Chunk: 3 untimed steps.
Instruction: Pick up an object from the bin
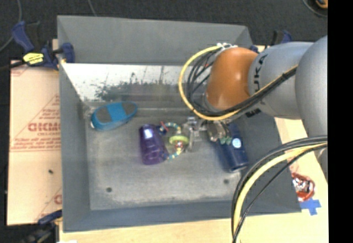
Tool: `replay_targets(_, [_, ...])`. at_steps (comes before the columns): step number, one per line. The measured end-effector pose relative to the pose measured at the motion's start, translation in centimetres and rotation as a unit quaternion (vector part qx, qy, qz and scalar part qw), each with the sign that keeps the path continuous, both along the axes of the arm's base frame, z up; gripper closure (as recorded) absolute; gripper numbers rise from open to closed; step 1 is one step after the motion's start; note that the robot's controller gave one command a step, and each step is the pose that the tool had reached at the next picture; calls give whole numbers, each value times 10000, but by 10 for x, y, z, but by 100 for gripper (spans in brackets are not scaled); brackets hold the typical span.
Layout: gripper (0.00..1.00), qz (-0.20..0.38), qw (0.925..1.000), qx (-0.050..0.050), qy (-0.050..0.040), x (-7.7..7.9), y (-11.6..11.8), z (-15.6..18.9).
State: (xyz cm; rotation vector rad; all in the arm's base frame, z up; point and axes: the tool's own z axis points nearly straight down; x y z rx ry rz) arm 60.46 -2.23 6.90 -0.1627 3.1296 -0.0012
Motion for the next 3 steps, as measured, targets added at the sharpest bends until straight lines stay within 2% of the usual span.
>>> replay_targets(2, [100, -1, 10000, -1, 34, -2, 0, 14])
replay_targets(3, [100, -2, 10000, -4, 7, -1, -1, 32])
